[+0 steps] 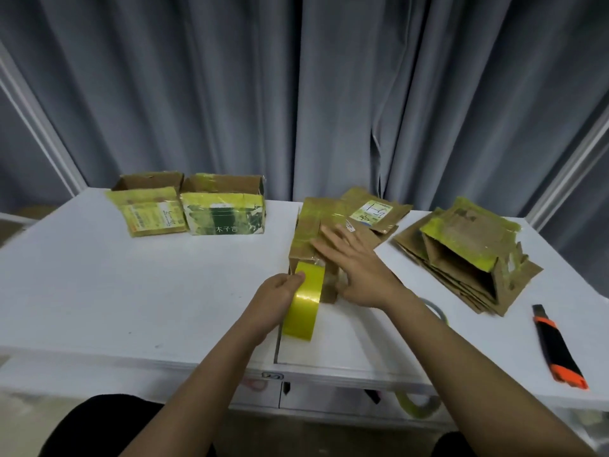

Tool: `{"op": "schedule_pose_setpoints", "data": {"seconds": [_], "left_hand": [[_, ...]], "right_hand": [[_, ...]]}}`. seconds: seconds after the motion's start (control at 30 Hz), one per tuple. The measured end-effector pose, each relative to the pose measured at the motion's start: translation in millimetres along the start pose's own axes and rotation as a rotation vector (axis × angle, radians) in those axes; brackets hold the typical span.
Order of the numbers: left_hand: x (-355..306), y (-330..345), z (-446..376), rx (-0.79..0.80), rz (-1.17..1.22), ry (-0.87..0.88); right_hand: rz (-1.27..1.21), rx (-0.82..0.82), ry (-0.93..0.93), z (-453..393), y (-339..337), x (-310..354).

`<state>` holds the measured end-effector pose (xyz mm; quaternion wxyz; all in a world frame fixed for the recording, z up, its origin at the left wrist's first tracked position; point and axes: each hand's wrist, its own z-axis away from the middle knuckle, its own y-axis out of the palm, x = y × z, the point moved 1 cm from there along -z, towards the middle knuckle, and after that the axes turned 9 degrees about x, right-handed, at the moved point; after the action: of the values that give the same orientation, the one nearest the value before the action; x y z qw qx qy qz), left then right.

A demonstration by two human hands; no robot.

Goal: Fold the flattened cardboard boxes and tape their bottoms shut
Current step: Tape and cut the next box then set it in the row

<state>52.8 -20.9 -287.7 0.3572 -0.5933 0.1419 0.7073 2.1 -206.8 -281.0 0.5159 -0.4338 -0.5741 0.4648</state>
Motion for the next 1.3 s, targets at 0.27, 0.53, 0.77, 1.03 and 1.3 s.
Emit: {"op": "schedule_pose_setpoints", "data": {"seconds": [0.27,0.53,0.77,1.03,1.3], "left_hand": [[1,-6,1,-0.058,-0.08,0.102],[32,-12,-9,-0.078,-0.208,-0.13],[12,-21,-19,-0.118,-0.429,-0.003],[2,-19,-43,0.04,-0.432,0.256],[7,-12,-44,0.024,-0.304,0.249]], "right_hand": [[0.137,0.139,-0.008,-29,-1,-8],[0.06,0.191,0.068,-40,2,-9],[-0.107,0.142,0.064,-36,4,-12],[-0.416,-0.072,0.181,-4,11,-13],[-0.231,-0.198,0.975,99,66,-66]]}}
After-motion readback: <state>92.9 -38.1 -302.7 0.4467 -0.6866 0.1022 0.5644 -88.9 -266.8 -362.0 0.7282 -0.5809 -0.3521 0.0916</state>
